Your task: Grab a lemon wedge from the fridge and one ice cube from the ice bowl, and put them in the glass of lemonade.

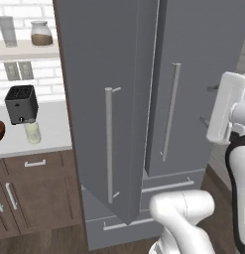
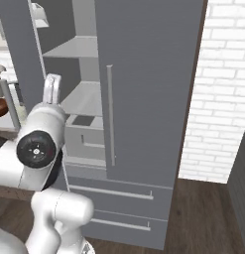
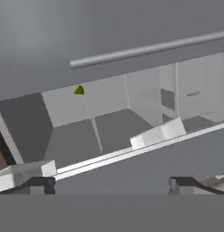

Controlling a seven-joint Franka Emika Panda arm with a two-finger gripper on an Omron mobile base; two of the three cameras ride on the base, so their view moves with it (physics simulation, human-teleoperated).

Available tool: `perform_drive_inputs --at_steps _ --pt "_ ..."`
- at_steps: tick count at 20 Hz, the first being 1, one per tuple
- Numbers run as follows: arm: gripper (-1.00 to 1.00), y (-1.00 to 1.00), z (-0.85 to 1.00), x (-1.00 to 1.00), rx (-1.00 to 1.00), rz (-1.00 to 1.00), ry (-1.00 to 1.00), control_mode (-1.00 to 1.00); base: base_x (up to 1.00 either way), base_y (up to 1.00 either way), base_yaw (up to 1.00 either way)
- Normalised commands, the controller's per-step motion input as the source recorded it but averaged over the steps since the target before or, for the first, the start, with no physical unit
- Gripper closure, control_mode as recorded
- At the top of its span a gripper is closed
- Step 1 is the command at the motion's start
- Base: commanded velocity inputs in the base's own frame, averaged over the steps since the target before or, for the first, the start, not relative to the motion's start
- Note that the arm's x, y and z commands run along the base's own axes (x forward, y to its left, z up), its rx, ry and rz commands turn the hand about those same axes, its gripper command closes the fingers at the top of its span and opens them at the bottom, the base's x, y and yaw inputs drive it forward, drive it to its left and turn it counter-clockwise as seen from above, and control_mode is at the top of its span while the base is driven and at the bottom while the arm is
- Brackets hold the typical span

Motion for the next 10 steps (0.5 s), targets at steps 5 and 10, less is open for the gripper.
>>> perform_drive_inputs --at_steps 5,10 --pt "-1.0 -0.03 -0.11 0.3 0.14 0.15 0.1 -1.0 0.0 0.0 0.0" --pt "-1.0 0.12 -0.16 0.22 -0.03 0.27 -0.04 -1.0 0.0 0.0 0.0"
